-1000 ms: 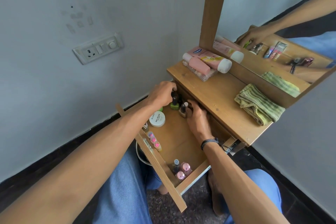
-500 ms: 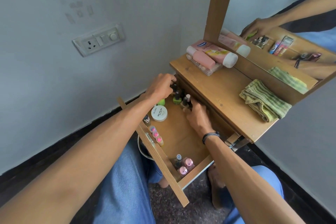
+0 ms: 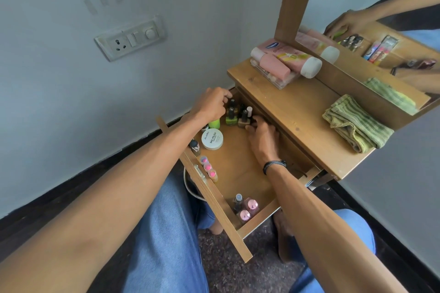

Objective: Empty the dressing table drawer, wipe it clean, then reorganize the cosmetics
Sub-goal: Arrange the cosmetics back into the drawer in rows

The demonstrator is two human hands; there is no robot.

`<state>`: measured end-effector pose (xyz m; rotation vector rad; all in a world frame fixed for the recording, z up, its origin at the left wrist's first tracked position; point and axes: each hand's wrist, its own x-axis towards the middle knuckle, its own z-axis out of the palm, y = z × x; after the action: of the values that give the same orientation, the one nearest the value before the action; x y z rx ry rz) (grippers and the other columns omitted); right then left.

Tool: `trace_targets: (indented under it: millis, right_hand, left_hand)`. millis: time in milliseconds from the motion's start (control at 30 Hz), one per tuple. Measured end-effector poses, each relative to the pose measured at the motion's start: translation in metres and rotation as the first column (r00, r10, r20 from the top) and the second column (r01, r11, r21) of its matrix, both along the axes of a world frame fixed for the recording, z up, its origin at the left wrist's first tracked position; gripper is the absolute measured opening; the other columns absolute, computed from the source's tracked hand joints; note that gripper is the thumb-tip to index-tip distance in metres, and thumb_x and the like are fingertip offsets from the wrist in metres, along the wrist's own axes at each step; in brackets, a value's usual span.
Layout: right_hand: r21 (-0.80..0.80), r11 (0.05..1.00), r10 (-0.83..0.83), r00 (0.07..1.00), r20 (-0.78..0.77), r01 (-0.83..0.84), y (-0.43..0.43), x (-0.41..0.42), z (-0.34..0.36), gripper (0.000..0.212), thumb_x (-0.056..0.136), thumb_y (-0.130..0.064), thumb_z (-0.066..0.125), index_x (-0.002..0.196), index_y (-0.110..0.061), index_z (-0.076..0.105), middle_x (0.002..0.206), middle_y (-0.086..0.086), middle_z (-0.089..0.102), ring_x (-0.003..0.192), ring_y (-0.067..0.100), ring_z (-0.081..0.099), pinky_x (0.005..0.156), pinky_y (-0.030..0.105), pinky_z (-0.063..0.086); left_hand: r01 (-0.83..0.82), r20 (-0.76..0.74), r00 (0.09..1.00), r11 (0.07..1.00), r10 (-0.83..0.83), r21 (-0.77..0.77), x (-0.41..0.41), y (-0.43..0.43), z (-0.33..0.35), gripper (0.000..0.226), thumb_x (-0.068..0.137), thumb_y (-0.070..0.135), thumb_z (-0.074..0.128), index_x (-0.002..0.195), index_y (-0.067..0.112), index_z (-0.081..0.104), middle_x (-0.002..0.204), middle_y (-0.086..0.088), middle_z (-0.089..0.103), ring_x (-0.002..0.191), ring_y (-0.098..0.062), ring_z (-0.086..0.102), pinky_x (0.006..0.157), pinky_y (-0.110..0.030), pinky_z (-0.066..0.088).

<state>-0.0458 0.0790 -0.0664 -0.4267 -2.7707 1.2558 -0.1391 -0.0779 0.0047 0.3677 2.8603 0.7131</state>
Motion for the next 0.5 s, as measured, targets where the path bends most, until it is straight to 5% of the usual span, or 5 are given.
trace_targets:
  millis: [233, 500]
  right_hand:
    - [0.087, 0.996, 0.033, 0.999, -0.02, -0.031, -0.001, -0.007, -0.002, 0.025, 0.101, -0.021, 0.056, 0.125, -0.019, 0.062, 0.112, 0.009, 0.071, 0.1, 0.03, 0.067, 0.075, 0.031, 0.045]
    - [0.093, 0.995, 0.034, 0.998, -0.048, -0.029, -0.006, -0.02, -0.007, 0.03, 0.099, -0.017, 0.055, 0.128, -0.023, 0.06, 0.11, 0.008, 0.071, 0.099, 0.032, 0.066, 0.073, 0.029, 0.041]
  left_hand:
    - [0.089, 0.08, 0.993, 0.994, -0.084, -0.059, 0.003, 0.002, 0.005, 0.078, 0.078, 0.011, 0.085, 0.147, 0.014, 0.049, 0.128, -0.006, 0.066, 0.117, -0.024, 0.062, 0.099, -0.042, 0.051]
    - [0.067, -0.052, 0.996, 0.997, -0.069, -0.044, 0.003, 0.006, 0.0, 0.059, 0.081, 0.014, 0.084, 0.135, 0.014, 0.061, 0.117, -0.006, 0.07, 0.107, -0.026, 0.065, 0.088, -0.04, 0.053]
